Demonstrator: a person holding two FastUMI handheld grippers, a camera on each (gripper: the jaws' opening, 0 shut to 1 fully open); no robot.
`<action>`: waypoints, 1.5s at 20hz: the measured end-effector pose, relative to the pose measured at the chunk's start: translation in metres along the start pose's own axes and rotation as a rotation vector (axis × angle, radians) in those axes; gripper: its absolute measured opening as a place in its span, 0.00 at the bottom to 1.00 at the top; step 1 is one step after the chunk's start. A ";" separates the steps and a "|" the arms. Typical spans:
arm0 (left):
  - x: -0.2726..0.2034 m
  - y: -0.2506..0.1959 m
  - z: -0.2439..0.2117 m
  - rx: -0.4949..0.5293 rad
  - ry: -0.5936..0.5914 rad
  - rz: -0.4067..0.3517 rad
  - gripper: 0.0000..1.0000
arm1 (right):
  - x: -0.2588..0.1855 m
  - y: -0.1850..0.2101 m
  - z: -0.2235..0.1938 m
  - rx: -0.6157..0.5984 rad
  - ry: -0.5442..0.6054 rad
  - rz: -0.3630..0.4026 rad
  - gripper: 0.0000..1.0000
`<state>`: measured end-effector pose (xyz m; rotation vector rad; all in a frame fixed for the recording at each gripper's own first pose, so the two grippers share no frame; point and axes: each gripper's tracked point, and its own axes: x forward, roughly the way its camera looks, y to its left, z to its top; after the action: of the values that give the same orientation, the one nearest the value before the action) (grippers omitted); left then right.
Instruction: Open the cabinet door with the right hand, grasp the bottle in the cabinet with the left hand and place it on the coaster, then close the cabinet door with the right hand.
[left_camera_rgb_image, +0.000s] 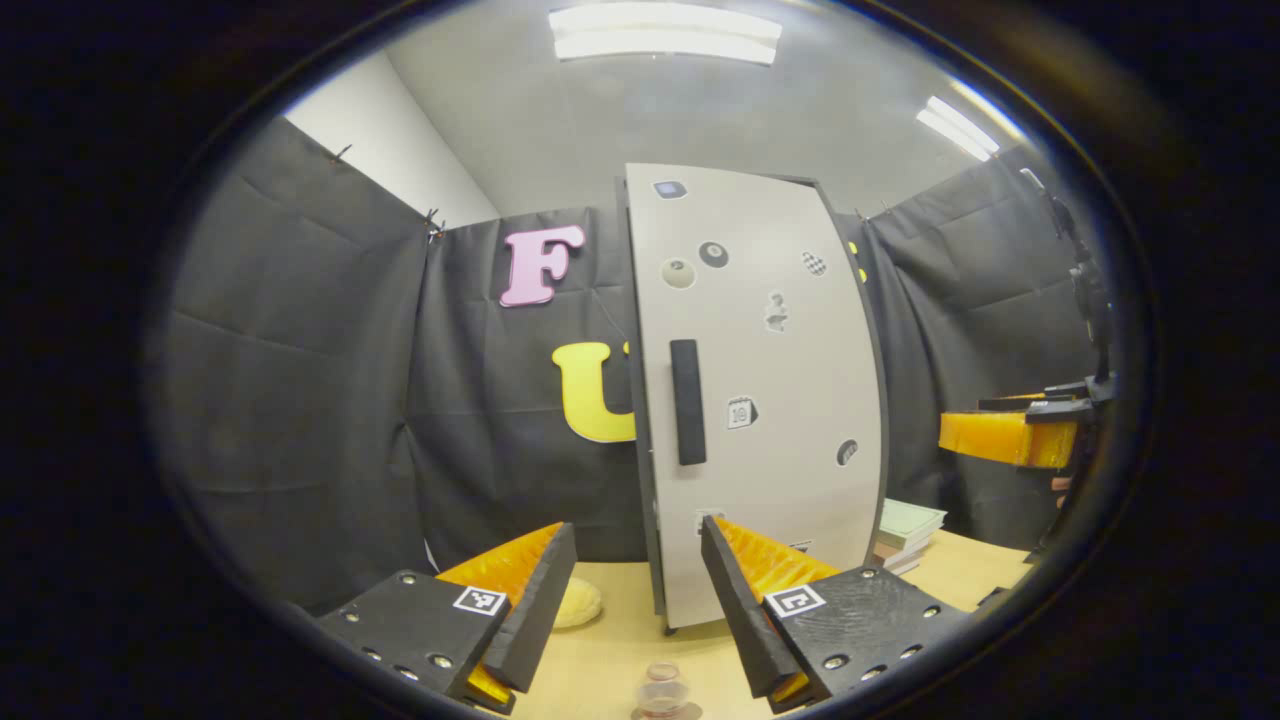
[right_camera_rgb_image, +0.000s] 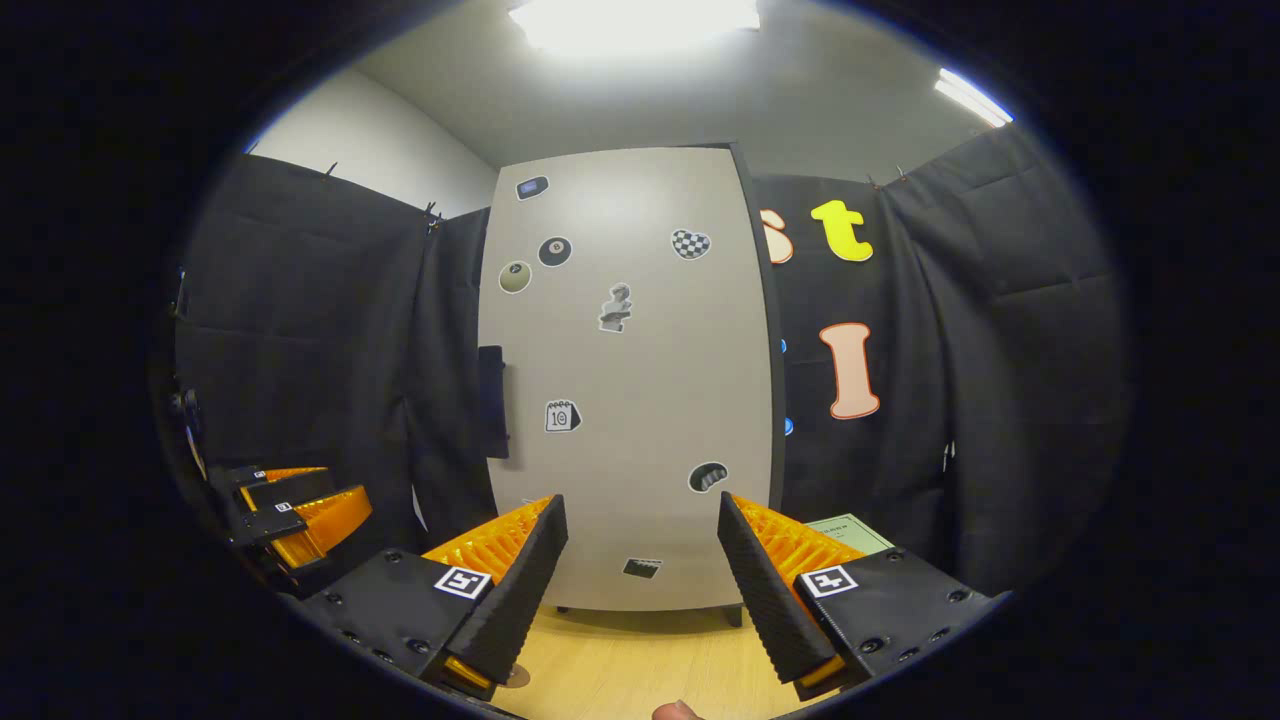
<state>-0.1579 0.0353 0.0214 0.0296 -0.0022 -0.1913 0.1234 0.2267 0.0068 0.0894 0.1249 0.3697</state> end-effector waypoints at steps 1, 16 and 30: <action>-0.003 -0.009 0.003 0.002 -0.003 0.001 0.81 | -0.006 -0.009 -0.002 0.002 0.002 -0.004 0.92; -0.026 -0.074 0.012 0.041 0.000 0.012 0.81 | -0.061 -0.066 -0.021 0.007 -0.022 -0.031 0.92; -0.025 -0.046 0.012 0.000 -0.010 -0.001 0.81 | -0.056 -0.042 -0.014 -0.023 -0.049 -0.076 0.92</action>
<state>-0.1916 -0.0050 0.0326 0.0289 -0.0117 -0.1924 0.0841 0.1683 -0.0054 0.0711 0.0752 0.2932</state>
